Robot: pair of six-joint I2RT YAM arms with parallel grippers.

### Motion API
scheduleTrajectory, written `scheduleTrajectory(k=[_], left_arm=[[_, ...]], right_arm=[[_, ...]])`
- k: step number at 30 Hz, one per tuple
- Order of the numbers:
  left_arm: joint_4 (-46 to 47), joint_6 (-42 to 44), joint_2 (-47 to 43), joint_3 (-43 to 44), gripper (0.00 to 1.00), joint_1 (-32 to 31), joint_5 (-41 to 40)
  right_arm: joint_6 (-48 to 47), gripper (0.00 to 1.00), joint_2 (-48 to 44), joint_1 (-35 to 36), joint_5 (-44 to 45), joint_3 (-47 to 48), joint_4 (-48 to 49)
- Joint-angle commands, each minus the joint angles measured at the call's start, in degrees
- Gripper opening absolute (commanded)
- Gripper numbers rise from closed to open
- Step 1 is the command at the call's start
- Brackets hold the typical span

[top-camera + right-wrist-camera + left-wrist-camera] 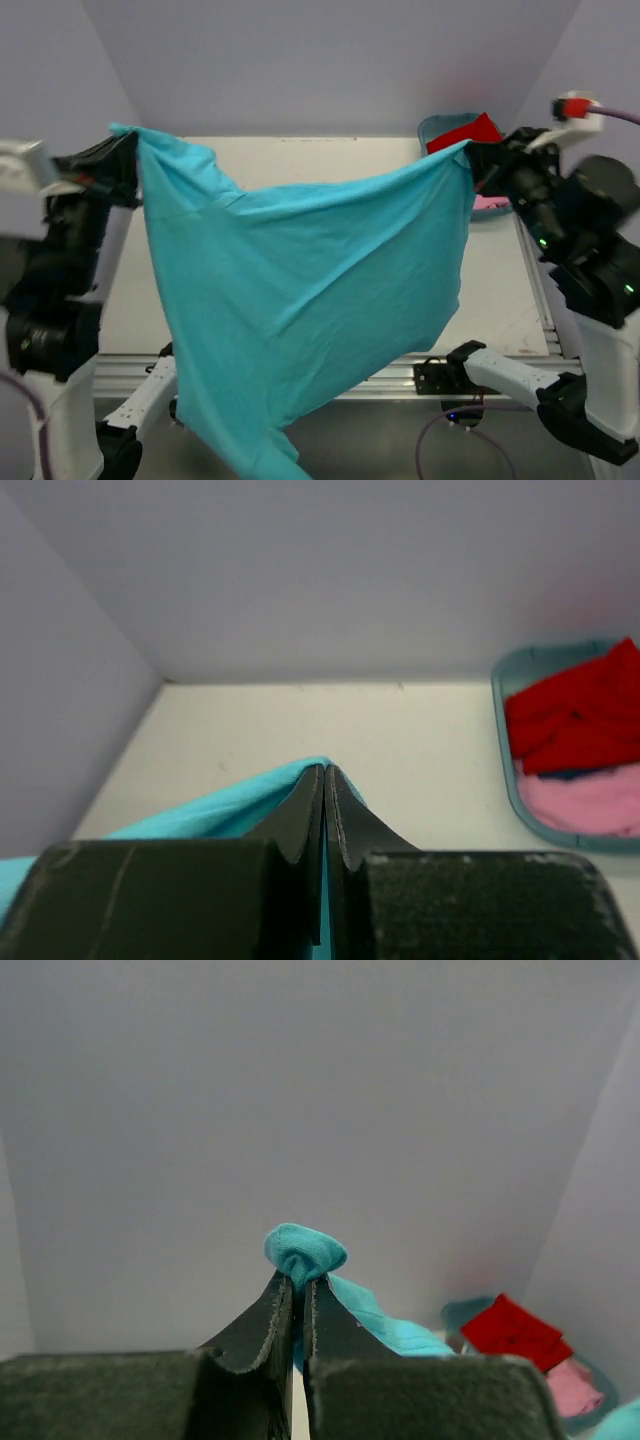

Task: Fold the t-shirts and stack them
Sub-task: Flatten out the tshirt

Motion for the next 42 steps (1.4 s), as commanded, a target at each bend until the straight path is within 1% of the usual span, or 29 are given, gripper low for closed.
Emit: scheduleTrajectory(k=[1,2,4,5,6,7,8,10,11,12,13,14,15,17,19,22,23,26,30,31,32,33,34,35,36,37,39,41,42], left_arm=[[-1.5,3.2,11.9,-13.9,0.0,-0.1,-9.6],[0.2,3.6,13.1,-16.7,0.0,-0.1,-11.9],[5.4,4.1,18.4,-23.3,0.0,0.0,-16.1],[7.2,4.4,20.9,-24.8,0.0,0.0,-17.1],[10.0,4.4,26.6,-25.6,0.0,0.1,-17.9],[11.2,4.5,30.0,-25.6,0.0,0.3,-19.3],[12.2,4.4,36.7,-24.9,0.0,0.4,-20.2],[15.2,4.0,43.4,-21.9,0.0,0.9,-21.0],[16.4,4.3,49.5,-20.6,0.0,1.1,-21.0],[16.7,4.2,52.5,-16.7,0.0,1.4,-20.9],[16.7,4.3,55.0,-14.9,0.0,1.9,-20.8],[17.3,4.4,59.4,-13.1,0.0,2.1,-20.4],[17.5,4.9,61.1,-10.2,0.0,2.4,-20.1],[18.7,5.8,64.2,-8.3,0.0,2.8,-20.5],[19.6,6.4,65.1,-6.9,0.0,3.3,-19.8],[22.4,6.6,65.1,-7.8,0.0,3.9,-18.6],[24.1,6.6,64.7,-8.2,0.0,4.1,-17.9],[28.0,6.7,65.4,-9.6,0.0,4.6,-16.1],[27.6,6.4,67.6,-7.9,0.0,4.7,-14.3],[27.5,6.2,67.6,-7.9,0.04,4.7,-14.4],[27.5,5.2,66.5,-8.2,0.16,4.7,-14.9],[28.7,4.9,65.6,-9.9,0.59,4.7,-15.6],[29.4,4.3,64.7,-10.9,0.77,4.6,-17.3],[30.3,4.1,62.5,-11.8,0.99,4.6,-17.9],[30.6,4.1,61.4,-13.3,1.0,4.6,-18.5],[30.8,4.1,59.1,-14.0,1.0,4.6,-19.1],[30.0,3.7,56.8,-15.9,1.0,4.6,-18.3],[27.6,1.8,53.0,-18.4,1.0,4.6,-15.4],[27.1,1.1,51.6,-20.0,1.0,4.6,-13.7]], right_arm=[[1.1,0.0,12.0,0.0,8.3,-8.0,-3.3],[1.5,0.0,16.6,0.0,8.9,-9.7,-2.5],[1.8,0.0,22.2,0.0,10.5,-13.2,0.6],[1.8,0.0,28.3,-0.2,11.1,-13.4,1.7],[2.1,0.0,32.5,-0.6,11.8,-11.9,2.6],[2.9,0.0,36.0,-1.0,13.6,-10.1,2.7],[3.1,0.0,43.2,-1.3,14.2,-5.7,2.8],[3.6,0.0,49.5,-1.8,14.6,-0.8,4.1],[3.6,0.0,52.9,-1.9,15.1,4.5,4.3],[3.6,0.0,58.3,-1.9,16.2,7.1,4.8],[3.6,0.0,61.4,-2.0,16.8,9.7,4.8],[3.7,0.0,63.7,-2.1,16.7,14.8,4.6],[3.6,0.0,67.8,-2.2,17.1,17.1,3.9],[3.0,0.0,70.3,-2.1,18.4,21.0,3.7],[2.2,0.0,71.3,-2.2,19.3,20.9,5.0],[2.2,0.0,68.1,-2.5,21.4,14.8,10.6],[2.2,0.0,67.2,-2.6,21.9,11.2,13.4],[2.2,0.0,64.9,-2.8,24.1,6.6,16.8],[2.2,0.0,66.5,-3.0,28.1,8.1,16.2],[2.2,0.0,66.8,-3.1,28.1,8.3,15.9],[2.2,0.0,67.0,-3.1,29.5,8.2,15.8],[2.1,0.03,66.8,-3.2,29.8,7.9,15.7],[1.9,0.29,66.6,-3.1,30.1,7.6,15.7],[1.8,0.5,66.2,-3.2,30.0,6.3,16.1],[1.6,0.67,64.7,-3.2,29.9,5.3,16.5],[1.5,0.98,63.8,-3.2,29.4,3.1,17.0],[1.7,0.99,60.4,-3.1,27.9,0.5,18.4],[2.2,0.99,57.5,-3.1,25.1,-4.6,20.1],[3.1,0.99,54.3,-2.9,23.7,-6.6,20.7]])
